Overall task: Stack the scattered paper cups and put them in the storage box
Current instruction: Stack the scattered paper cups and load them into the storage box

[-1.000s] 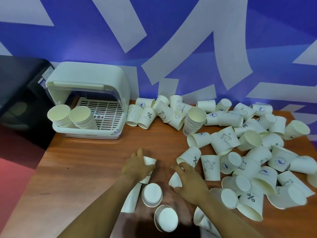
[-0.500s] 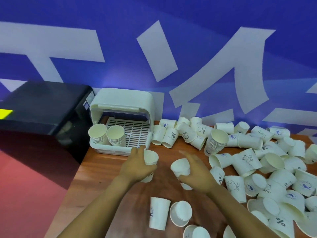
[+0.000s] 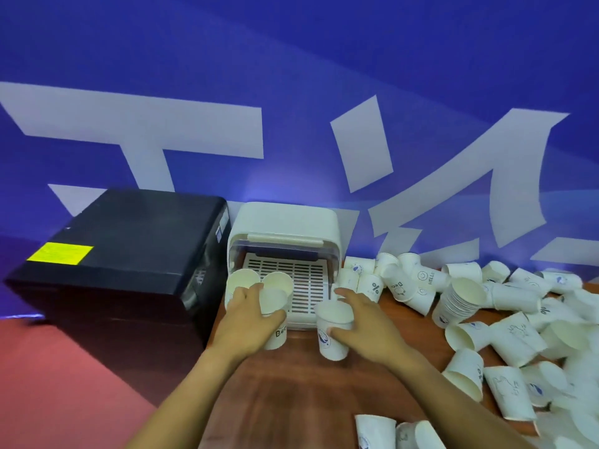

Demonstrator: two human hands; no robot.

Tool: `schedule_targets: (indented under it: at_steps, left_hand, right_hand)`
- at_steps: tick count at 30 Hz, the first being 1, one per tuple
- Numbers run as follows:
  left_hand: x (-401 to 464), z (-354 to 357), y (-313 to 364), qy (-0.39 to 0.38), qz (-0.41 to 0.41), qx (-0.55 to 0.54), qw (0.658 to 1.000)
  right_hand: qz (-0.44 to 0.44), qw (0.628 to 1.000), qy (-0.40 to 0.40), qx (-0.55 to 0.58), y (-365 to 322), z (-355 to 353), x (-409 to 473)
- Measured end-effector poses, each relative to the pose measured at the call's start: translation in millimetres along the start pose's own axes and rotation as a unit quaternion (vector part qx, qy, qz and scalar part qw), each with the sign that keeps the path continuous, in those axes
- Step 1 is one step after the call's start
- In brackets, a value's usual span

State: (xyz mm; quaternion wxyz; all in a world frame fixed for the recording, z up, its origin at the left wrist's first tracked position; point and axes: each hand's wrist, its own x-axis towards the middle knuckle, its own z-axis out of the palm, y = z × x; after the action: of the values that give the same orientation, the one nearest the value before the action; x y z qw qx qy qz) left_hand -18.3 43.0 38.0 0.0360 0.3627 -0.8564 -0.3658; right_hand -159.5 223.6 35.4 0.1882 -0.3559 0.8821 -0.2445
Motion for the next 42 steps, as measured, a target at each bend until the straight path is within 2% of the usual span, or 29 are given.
schedule_targets:
  at_steps: [6,12,17,24,34,42]
  left_hand:
    - [25.0,-41.8,-19.3,0.001,0.03,0.03,0.999]
    - [39.1,-64.2,-25.9,0.026,0.064,0.009,0.998]
    - [49.5,-68.2,-28.4,0.072,0.046,0.019,0.996]
    - [58.9,-57.4,-29.2,0.076,0.037,0.032,0.996]
    - [74.5,-40.8,-36.9,0.034,0.001,0.036,0.999]
    - [89.0,-24.6,-41.8,0.023,-0.014,0.082,0.996]
  right_hand:
    - [0.006,1.0,0.002,0.001,-46.4,22.0,20.3]
    - [0.006,1.0,0.029,0.01,-72.2,30.0,37.7]
    - [-0.008,0.998,0.066,0.005,-82.0,27.8,51.7]
    - [-0.013,0.995,0.095,0.0,-86.6,28.5,69.7]
    - [-0.027,0.997,0.063,-0.048,-81.2,49.0,89.3]
    - [0.008,0.998,0.022,-0.062,-70.3,63.8,103.9]
